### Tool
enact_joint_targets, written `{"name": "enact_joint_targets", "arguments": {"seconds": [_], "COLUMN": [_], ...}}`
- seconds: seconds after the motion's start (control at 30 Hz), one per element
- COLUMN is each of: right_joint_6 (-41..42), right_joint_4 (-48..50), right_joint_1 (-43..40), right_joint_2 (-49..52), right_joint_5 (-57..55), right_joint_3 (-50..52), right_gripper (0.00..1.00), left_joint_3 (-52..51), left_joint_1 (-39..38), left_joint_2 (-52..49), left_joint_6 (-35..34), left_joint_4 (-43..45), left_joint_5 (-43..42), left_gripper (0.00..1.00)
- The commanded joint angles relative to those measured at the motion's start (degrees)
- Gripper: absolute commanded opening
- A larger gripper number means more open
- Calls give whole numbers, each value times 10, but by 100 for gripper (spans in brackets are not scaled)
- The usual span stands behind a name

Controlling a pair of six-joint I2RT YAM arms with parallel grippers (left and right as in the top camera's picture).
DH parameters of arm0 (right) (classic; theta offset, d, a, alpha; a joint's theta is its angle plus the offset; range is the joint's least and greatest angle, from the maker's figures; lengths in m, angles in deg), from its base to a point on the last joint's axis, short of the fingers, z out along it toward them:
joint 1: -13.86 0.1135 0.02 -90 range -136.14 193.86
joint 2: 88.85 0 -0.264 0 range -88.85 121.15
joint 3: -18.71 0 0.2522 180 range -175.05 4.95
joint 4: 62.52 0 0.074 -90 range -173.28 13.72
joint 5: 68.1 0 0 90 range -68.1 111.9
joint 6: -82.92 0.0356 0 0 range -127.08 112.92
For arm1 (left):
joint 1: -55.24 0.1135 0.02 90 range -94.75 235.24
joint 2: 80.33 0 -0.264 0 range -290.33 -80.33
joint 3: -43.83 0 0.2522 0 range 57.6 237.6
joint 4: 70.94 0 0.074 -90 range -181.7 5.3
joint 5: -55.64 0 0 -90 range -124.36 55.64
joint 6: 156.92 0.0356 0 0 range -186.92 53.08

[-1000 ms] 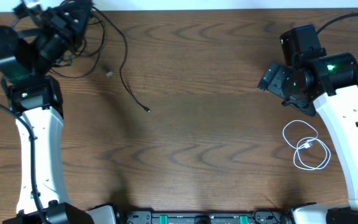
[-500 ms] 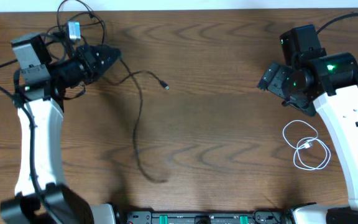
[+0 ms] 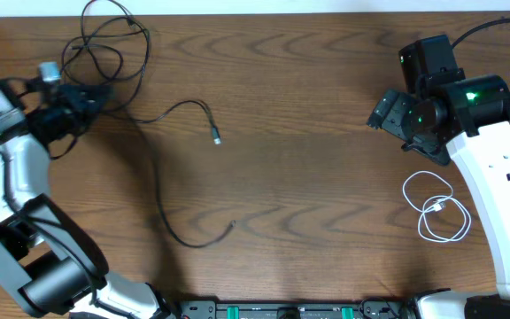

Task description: Untangle cables

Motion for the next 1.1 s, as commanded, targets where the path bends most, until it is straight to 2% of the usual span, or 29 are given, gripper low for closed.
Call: {"name": "enact_joint_targets", "arguments": {"seconds": [0.0,0.2,0.37,0.53,0.93,0.97,1.0,1.03,1.07], "right_joint_6": [2,2,2,2,2,2,2,2,2], "right_joint_4": [0,0,0,0,0,0,0,0,0], "right_joint_1": [2,2,2,2,2,2,2,2,2], "right_joint_2": [1,1,1,1,1,1,1,1,1], "right_joint_5": [-7,-7,-7,-7,-7,-7,-7,-7,-7], "right_joint_3": [-2,-2,-2,-2,-2,-2,-2,-2,-2], "right_gripper": [99,99,99,99,99,99,99,99,99], "left_joint_3": [3,13,40,47,105,105,105,105,105], "left_joint_1": [47,89,96,96,96,96,96,96,96], "left_joint_2": [4,4,4,4,-1,-5,-10,-18,-25], "left_joint_6": [-55,-94,-92,-92,-48,-49,-49,-48,-49], "left_joint_4": [31,112,127,191,188,182,175,164,153], "left_joint_5": [63,165,263,328,433,438,439,441,441], "left_gripper": [7,7,7,7,8,17,44,66,81]}}
